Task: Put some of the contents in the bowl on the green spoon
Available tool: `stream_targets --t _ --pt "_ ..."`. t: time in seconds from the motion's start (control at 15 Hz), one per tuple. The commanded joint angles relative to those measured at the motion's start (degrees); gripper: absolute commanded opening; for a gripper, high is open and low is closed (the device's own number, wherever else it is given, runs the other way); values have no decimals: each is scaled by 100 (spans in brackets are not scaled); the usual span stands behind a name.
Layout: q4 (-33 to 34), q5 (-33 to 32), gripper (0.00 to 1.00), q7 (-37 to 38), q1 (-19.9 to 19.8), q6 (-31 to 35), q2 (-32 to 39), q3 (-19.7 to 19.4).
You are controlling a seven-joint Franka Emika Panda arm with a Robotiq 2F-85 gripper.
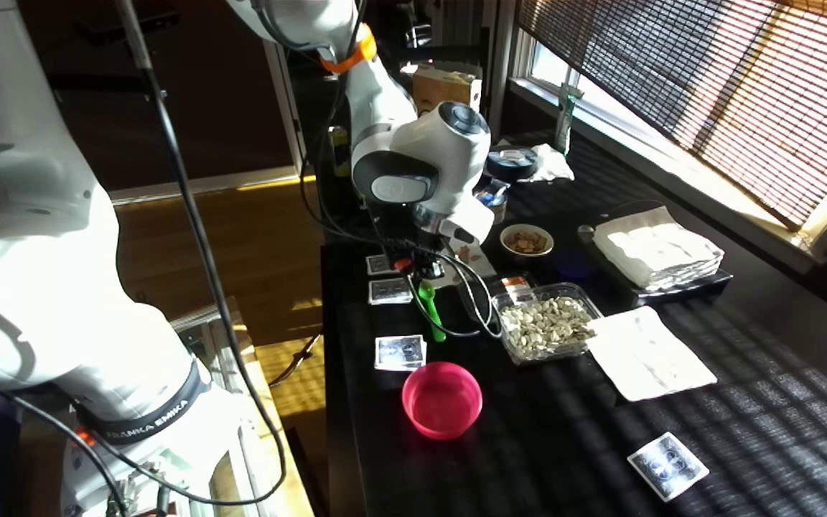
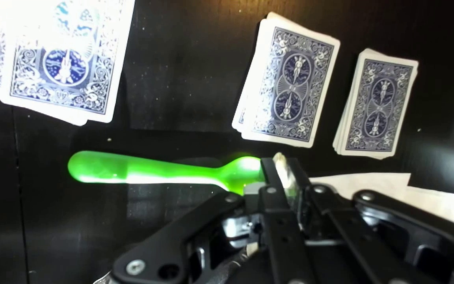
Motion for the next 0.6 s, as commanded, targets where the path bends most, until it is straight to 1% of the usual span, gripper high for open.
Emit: stream_targets --t 0.0,0.53 --pt "170 203 2 -35 57 94 289 61" --pt "296 26 2 432 114 759 699 148"
